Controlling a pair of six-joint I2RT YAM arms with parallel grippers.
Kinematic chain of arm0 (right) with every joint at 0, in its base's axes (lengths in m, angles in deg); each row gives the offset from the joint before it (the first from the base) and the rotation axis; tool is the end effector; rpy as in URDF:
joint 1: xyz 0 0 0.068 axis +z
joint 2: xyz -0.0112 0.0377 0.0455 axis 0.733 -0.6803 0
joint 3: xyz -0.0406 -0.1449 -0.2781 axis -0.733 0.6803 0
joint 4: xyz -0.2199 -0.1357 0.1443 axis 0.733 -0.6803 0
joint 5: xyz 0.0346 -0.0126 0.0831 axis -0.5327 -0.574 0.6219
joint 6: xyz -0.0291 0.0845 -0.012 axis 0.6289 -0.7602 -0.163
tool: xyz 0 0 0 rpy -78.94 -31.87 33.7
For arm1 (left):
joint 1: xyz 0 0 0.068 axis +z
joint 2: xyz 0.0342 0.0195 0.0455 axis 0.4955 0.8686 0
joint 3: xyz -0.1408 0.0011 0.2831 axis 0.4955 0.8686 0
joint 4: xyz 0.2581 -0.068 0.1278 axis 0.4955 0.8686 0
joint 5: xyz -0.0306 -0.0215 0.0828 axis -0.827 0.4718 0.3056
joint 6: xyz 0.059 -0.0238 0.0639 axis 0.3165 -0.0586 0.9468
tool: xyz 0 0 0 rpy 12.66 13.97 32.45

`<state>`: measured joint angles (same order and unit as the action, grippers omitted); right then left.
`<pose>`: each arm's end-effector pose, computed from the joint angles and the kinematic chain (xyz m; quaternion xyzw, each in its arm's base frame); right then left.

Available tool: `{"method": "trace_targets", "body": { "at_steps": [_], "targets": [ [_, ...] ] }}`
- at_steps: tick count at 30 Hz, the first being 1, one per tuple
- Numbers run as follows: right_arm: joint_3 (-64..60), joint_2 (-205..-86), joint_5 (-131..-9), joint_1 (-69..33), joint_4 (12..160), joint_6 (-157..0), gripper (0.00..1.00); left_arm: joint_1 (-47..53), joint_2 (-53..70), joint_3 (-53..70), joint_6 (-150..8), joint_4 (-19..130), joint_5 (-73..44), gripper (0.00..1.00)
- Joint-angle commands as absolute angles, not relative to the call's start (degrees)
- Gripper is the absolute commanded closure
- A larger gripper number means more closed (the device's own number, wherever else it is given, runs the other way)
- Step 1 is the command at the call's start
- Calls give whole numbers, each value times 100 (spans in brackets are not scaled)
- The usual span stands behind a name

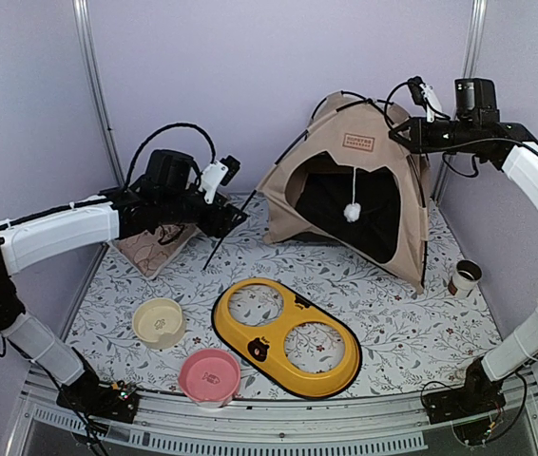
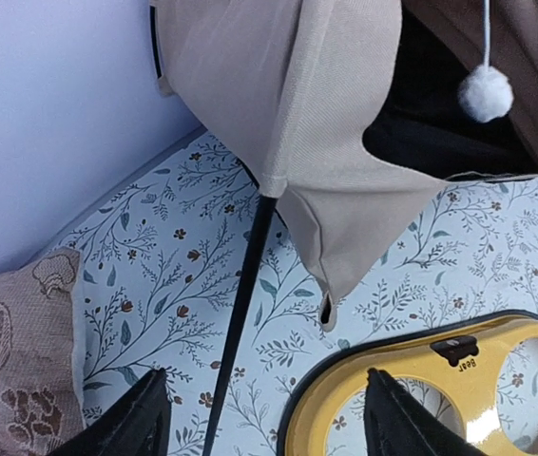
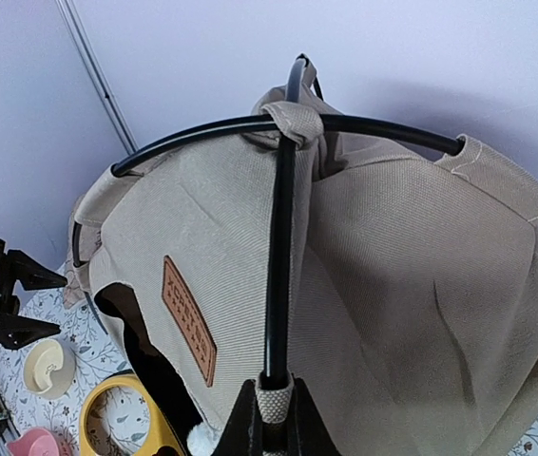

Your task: Set up the pet tent

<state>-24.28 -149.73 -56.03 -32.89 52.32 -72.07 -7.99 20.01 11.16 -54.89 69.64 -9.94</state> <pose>0.3761 0.1265 0.4856 -0.2025 0.7935 0.2277 0.5268 0.3321 -0.2633 0.3235 0.3271 0.7949 -0.1724 0.4811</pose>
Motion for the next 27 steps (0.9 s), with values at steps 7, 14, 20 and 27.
{"method": "trace_targets", "body": {
  "at_steps": [7, 14, 20, 27],
  "targets": [
    [-2729, -14709, -5215, -3280, 5199, -6879, 100, -633, 2695, 649, -5047, 6824, -1065, 40],
    [-2762, -14752, -5201, -3288, 5204, -6852, 99, -642, 2905, 557, -5002, 6713, -1361, 46],
    [-2814, -14810, -5233, -3281, 5211, -6818, 97, -668, 2907, 531, -4958, 6749, -1598, 52],
    [-2841, -14805, -5272, -3285, 5189, -6749, 97, -668, 2969, 542, -4942, 6784, -1567, 69]
  ]
}}
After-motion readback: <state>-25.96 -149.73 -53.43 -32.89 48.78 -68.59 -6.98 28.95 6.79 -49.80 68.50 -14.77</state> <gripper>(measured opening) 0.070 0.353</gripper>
